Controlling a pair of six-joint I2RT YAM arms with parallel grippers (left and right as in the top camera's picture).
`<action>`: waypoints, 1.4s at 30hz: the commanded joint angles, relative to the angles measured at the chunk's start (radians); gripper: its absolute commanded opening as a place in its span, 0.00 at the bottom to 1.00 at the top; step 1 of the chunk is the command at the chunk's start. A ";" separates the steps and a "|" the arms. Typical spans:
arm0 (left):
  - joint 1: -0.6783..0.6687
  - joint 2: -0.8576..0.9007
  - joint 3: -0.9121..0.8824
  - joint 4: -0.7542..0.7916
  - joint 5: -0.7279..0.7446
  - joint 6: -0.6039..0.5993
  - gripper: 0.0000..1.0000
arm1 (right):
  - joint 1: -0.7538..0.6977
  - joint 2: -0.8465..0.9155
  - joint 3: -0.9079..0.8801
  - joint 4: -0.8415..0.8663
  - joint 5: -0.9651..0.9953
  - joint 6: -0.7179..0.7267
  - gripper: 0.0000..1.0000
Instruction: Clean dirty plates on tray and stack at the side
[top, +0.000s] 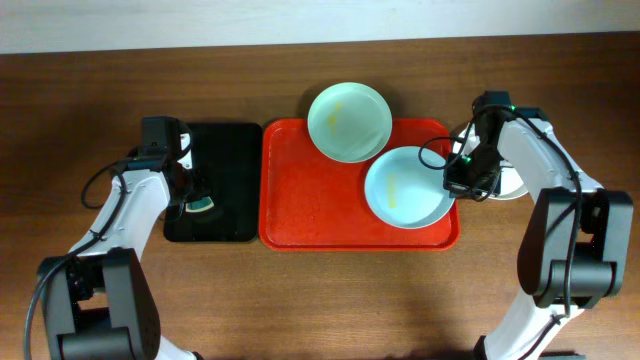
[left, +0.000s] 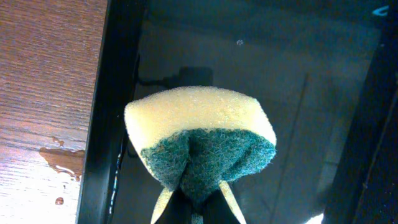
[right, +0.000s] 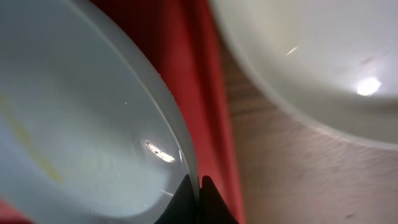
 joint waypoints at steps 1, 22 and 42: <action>-0.002 -0.005 -0.009 0.002 0.015 0.015 0.01 | 0.027 -0.034 0.013 -0.039 -0.083 0.000 0.04; -0.002 -0.005 -0.009 0.002 0.016 0.016 0.01 | 0.483 -0.034 -0.023 0.120 -0.035 0.503 0.05; -0.002 -0.005 -0.009 0.002 0.016 0.015 0.01 | 0.491 -0.034 -0.023 0.358 0.459 0.277 0.82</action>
